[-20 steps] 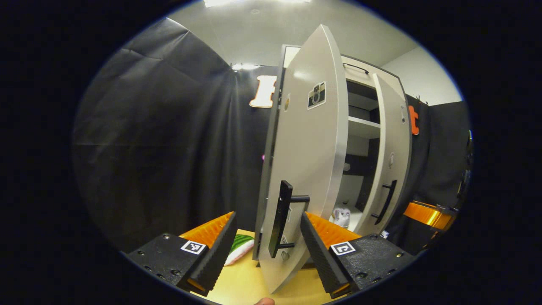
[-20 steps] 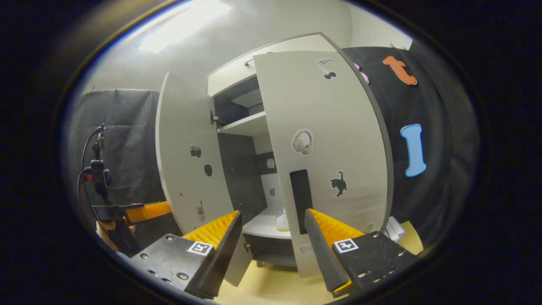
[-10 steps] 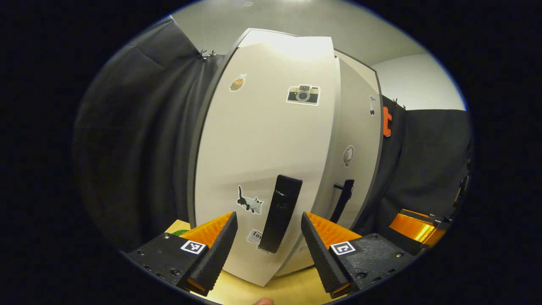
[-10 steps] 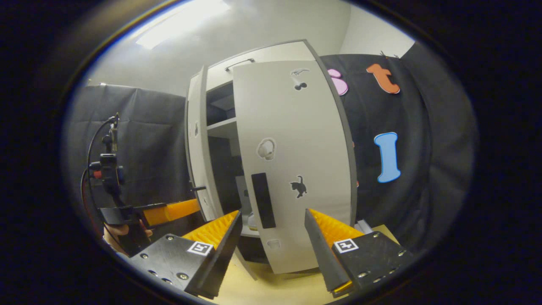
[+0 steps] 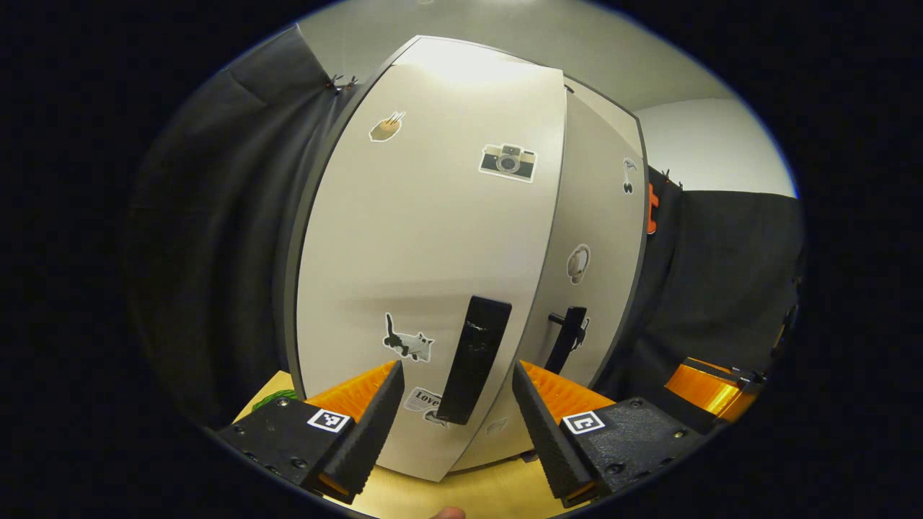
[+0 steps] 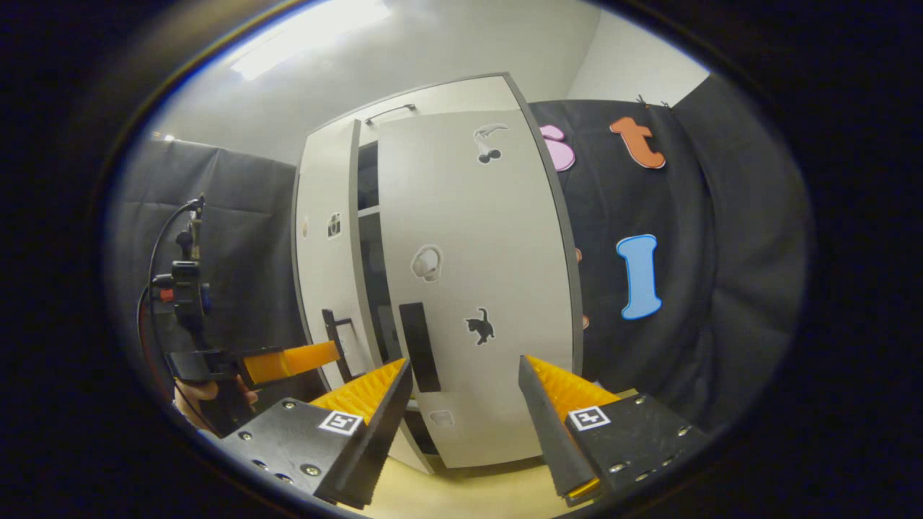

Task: Grab one shoe with the right hand and put it into the shoe cabinet, grab the other shoe with the left hand and put it into the shoe cabinet; then close the right door with the right hand and the left door with the left hand.

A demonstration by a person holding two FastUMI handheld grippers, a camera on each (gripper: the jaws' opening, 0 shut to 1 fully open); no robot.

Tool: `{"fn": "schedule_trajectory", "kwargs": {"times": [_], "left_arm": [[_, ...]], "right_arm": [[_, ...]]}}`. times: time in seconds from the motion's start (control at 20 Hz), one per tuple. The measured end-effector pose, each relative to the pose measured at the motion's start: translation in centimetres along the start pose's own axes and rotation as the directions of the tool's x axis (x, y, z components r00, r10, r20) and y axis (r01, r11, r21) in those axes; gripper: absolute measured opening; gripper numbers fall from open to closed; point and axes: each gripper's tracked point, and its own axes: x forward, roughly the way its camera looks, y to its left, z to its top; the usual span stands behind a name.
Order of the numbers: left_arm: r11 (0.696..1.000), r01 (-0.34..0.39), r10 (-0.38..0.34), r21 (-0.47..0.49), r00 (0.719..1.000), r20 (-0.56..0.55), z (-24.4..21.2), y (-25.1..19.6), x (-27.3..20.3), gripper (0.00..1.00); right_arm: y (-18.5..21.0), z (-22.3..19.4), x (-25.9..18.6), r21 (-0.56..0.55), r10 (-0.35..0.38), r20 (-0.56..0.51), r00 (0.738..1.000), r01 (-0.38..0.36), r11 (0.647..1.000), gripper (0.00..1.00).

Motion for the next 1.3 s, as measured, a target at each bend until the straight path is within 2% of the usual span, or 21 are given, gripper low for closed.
{"fn": "schedule_trajectory", "kwargs": {"times": [0.15, 0.2, 0.25, 0.3, 0.4, 0.6, 0.65, 0.7, 0.75, 0.8, 1.05, 1.1, 1.2, 1.25, 1.3], "left_arm": [[1.000, 0.011, -0.011, -0.006, 1.000, -0.013, -0.6, 0.0, 0.8, 0.92], [1.000, 0.019, -0.019, -0.006, 1.000, -0.019, -0.7, 0.0, 1.0, 0.92], [1.000, 0.027, -0.027, -0.006, 0.999, -0.025, -1.0, -0.2, 1.5, 0.92], [0.999, 0.041, -0.042, -0.006, 0.999, -0.031, -1.2, -0.5, 2.0, 0.92], [0.998, 0.059, -0.059, -0.005, 0.998, -0.037, -1.6, -1.0, 2.7, 0.92], [0.994, 0.113, -0.113, -0.002, 0.993, -0.031, -1.6, -2.6, 3.4, 0.92], [0.993, 0.120, -0.120, 0.004, 0.992, -0.029, -1.6, -2.8, 3.5, 0.92], [0.991, 0.131, -0.131, 0.010, 0.991, -0.029, -1.6, -3.2, 3.6, 0.92], [0.990, 0.142, -0.141, 0.010, 0.990, -0.028, -1.5, -3.6, 3.5, 0.92], [0.988, 0.155, -0.155, 0.007, 0.988, -0.027, -1.5, -4.0, 3.4, 0.92], [0.988, 0.156, -0.155, 0.023, 0.987, -0.029, -1.6, -4.5, 3.8, 0.92], [0.988, 0.156, -0.155, 0.022, 0.987, -0.030, -1.6, -4.5, 3.8, 0.92], [0.988, 0.155, -0.154, 0.023, 0.988, -0.032, -1.5, -4.6, 3.9, 0.92], [0.988, 0.153, -0.152, 0.025, 0.988, -0.036, -1.6, -4.7, 4.0, 0.92], [0.988, 0.151, -0.150, 0.027, 0.988, -0.036, -1.6, -4.8, 4.1, 0.92]], "right_arm": [[0.2, -0.4, 0.7, 0.003, -0.003, -0.003, 1.000, 0.004, 1.000, 0.88], [0.2, -0.6, 0.8, 0.001, -0.008, -0.005, 1.000, 0.008, 1.000, 0.85], [0.1, -0.7, 0.9, -0.002, -0.014, -0.006, 1.000, 0.014, 1.000, 0.88], [-0.1, -0.9, 1.0, -0.004, -0.023, -0.007, 1.000, 0.023, 1.000, 0.84], [-0.5, -1.3, 1.2, -0.002, -0.040, -0.014, 0.999, 0.040, 0.999, 0.88], [-1.7, -1.6, 1.7, 0.003, -0.077, -0.022, 0.997, 0.077, 0.997, 0.88], [-2.0, -1.6, 1.8, 0.004, -0.085, -0.021, 0.996, 0.085, 0.996, 0.84], [-2.3, -1.7, 1.9, 0.005, -0.093, -0.022, 0.995, 0.093, 0.996, 0.88], [-2.5, -1.7, 2.0, 0.007, -0.097, -0.023, 0.995, 0.097, 0.995, 0.84], [-2.5, -1.8, 2.1, 0.008, -0.101, -0.025, 0.995, 0.101, 0.995, 0.88], [-2.9, -2.0, 2.7, 0.010, -0.112, -0.031, 0.993, 0.112, 0.994, 0.88], [-3.0, -2.0, 2.9, 0.008, -0.111, -0.033, 0.993, 0.112, 0.994, 0.84], [-3.0, -2.1, 3.4, 0.008, -0.108, -0.037, 0.993, 0.108, 0.994, 0.88], [-2.9, -2.1, 3.4, 0.011, -0.105, -0.038, 0.994, 0.106, 0.994, 0.84], [-2.8, -2.1, 3.5, 0.014, -0.101, -0.039, 0.994, 0.102, 0.995, 0.88]]}}
